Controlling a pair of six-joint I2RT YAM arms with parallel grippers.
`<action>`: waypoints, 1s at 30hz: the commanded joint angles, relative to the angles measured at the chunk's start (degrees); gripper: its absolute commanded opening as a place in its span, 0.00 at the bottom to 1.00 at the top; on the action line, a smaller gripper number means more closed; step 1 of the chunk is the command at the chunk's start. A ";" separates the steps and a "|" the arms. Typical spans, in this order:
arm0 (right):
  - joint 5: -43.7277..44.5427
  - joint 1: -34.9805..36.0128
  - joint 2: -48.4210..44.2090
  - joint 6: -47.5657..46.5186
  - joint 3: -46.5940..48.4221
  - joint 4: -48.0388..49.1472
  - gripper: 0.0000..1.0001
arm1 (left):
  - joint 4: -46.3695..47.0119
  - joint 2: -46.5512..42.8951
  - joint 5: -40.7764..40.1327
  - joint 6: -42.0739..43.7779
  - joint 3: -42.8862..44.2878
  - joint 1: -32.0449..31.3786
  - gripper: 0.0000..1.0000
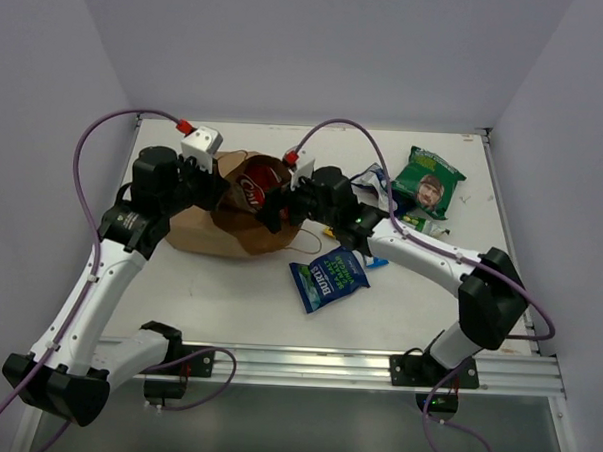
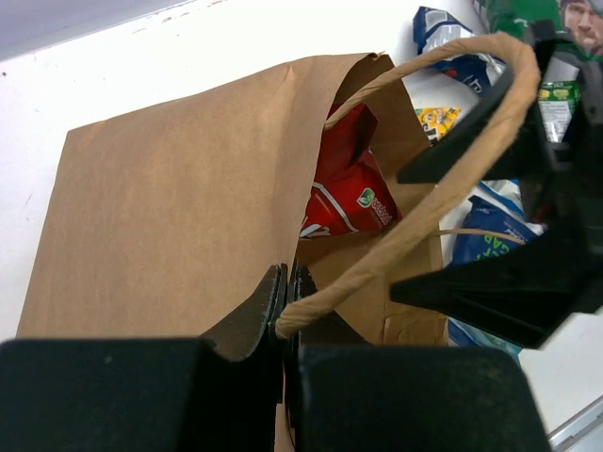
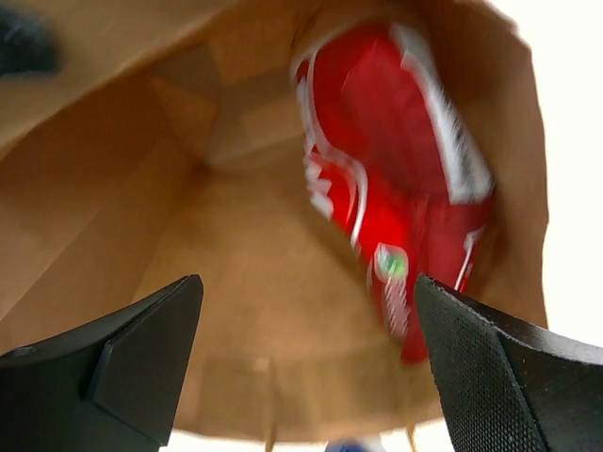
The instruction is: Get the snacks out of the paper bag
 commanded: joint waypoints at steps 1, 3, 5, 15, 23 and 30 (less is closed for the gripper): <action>3.37 0.11 2.53 -2.11 4.99 4.74 0.97 | 1.00 -0.43 3.61 -1.37 3.14 -0.10 0.00; 4.86 0.11 4.02 -2.81 5.79 4.74 0.97 | 0.91 -0.25 4.40 -1.55 3.41 -0.10 0.00; 7.14 0.11 5.70 -3.43 6.41 5.00 0.97 | 0.47 -0.25 4.76 -1.37 3.67 -0.10 0.00; 13.74 0.11 5.10 -2.64 5.02 4.99 0.98 | -1.90 -0.69 2.83 0.03 4.90 -0.10 0.00; 14.19 0.11 4.29 -5.54 5.09 4.21 0.98 | -2.26 -0.16 3.17 0.21 6.48 -0.10 0.00; 9.88 0.11 9.04 -5.80 8.17 3.07 0.97 | -3.31 -0.78 4.49 0.39 7.19 -0.18 0.00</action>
